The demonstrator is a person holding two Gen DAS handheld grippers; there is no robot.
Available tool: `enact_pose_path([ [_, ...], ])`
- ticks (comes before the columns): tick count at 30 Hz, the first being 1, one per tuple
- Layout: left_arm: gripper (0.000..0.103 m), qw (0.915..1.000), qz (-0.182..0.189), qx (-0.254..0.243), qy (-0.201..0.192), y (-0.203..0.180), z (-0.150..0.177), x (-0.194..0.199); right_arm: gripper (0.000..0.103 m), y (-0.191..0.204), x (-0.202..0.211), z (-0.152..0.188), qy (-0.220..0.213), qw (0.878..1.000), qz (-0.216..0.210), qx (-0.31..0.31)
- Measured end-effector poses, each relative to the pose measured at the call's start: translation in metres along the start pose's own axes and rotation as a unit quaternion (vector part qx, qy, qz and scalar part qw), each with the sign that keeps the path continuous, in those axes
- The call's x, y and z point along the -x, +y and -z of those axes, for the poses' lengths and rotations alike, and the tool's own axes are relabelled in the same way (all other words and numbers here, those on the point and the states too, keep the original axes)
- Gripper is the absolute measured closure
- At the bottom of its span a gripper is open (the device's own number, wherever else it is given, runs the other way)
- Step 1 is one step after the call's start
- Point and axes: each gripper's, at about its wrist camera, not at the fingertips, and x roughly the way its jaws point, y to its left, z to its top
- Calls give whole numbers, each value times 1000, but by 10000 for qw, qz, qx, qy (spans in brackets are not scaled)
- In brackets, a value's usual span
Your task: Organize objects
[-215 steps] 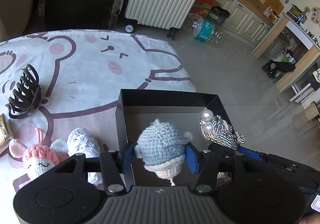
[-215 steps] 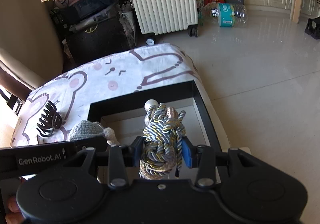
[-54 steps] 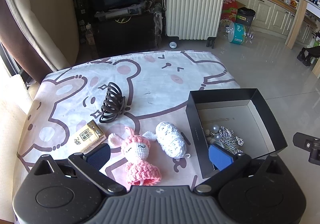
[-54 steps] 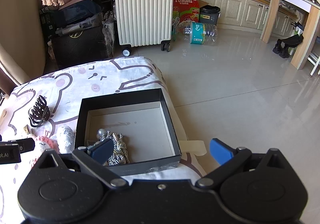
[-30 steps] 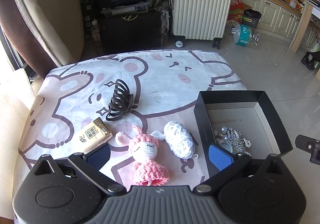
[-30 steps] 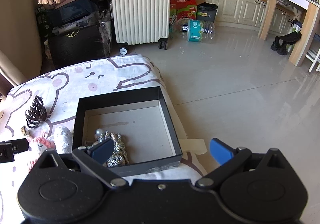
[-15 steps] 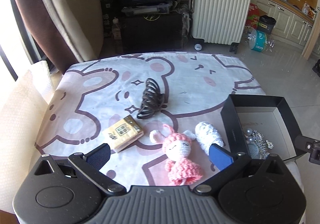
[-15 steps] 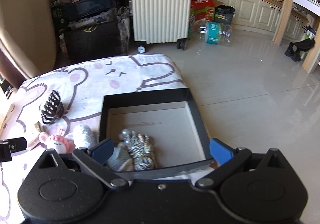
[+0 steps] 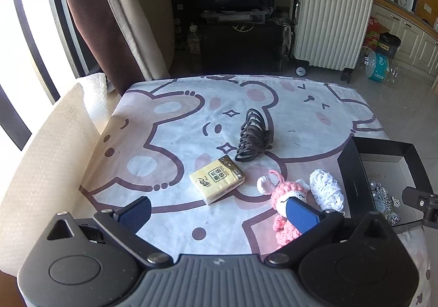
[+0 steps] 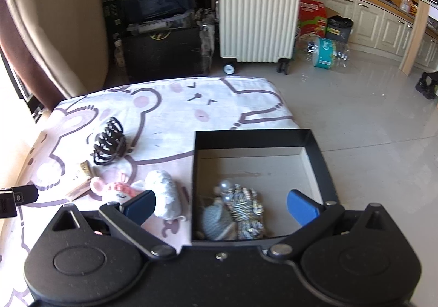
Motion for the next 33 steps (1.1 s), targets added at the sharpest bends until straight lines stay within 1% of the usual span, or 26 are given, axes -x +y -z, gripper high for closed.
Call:
enact_pose_path([
  [7, 0, 9999, -91, 105, -38, 17, 2, 5, 0, 18, 1, 0, -20, 9998, -150, 95],
  [16, 0, 9997, -106, 196, -114, 31, 3, 10, 0, 33, 4, -2, -91, 9993, -288, 201],
  [22, 0, 9997, 4, 181, -138, 29, 3, 10, 0, 36, 3, -2, -140, 9992, -247, 271],
  [26, 0, 9998, 71, 117, -149, 23, 2, 9, 0, 33, 4, -3, -198, 9991, -291, 216],
  [33, 1, 9992, 184, -87, -330, 4, -1, 7, 0, 25, 8, -6, -378, 9985, -371, 106],
])
